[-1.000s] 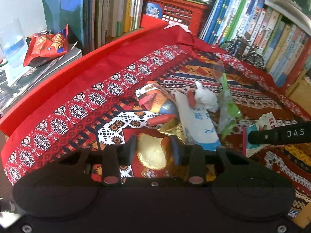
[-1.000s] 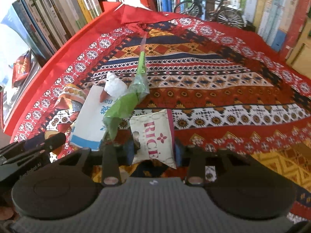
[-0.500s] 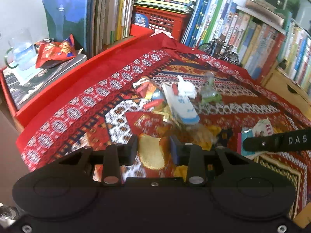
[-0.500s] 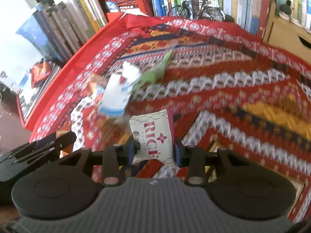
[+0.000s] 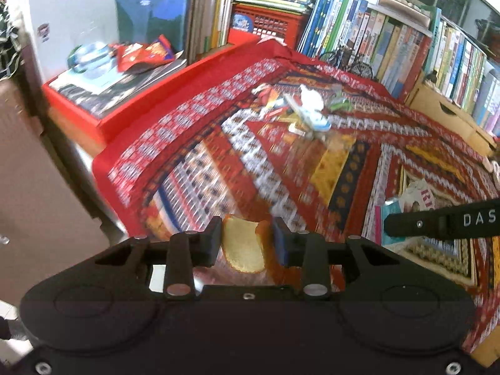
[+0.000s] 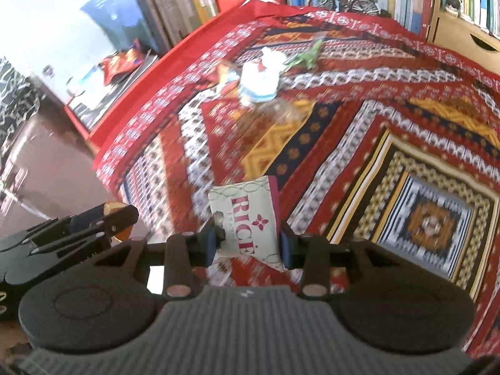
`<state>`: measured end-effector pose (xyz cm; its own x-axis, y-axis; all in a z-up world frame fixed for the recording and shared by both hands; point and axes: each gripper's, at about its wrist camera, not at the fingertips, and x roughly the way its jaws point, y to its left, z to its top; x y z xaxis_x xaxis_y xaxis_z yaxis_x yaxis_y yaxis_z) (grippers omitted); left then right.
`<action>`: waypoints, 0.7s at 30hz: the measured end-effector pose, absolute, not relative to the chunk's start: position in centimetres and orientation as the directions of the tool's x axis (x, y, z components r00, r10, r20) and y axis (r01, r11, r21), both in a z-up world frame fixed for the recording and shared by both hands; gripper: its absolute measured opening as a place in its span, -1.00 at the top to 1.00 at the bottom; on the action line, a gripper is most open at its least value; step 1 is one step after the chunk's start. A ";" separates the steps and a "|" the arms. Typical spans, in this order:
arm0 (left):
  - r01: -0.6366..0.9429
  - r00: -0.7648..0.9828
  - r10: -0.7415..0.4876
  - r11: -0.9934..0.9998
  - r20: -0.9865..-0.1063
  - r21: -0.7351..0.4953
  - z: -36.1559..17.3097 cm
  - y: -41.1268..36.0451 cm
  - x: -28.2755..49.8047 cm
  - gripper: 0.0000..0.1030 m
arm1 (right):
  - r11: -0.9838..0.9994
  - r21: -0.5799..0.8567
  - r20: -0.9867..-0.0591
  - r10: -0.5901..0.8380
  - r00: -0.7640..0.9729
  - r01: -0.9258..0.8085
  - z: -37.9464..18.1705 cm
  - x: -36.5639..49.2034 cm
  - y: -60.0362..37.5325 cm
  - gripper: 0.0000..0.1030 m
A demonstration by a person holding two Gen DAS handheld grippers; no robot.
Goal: Organize books
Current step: 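Carry the bread chip and RICE packet over the black trash bag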
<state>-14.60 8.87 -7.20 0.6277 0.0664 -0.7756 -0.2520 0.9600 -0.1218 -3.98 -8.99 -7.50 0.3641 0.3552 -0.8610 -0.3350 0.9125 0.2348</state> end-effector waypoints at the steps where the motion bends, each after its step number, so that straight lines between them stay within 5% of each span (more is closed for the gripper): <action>1: -0.250 0.624 0.065 0.961 -0.779 -0.120 -7.3 9.1 -15.5 0.36 | 0.912 0.236 -0.861 0.357 0.362 -0.336 -7.6 -4.8 -8.7 0.14; 21: -0.266 0.447 0.003 0.955 -0.895 -0.130 -17.9 10.6 -26.4 0.36 | 0.867 0.232 -0.909 0.354 0.219 -0.440 -17.5 -13.8 -2.6 0.12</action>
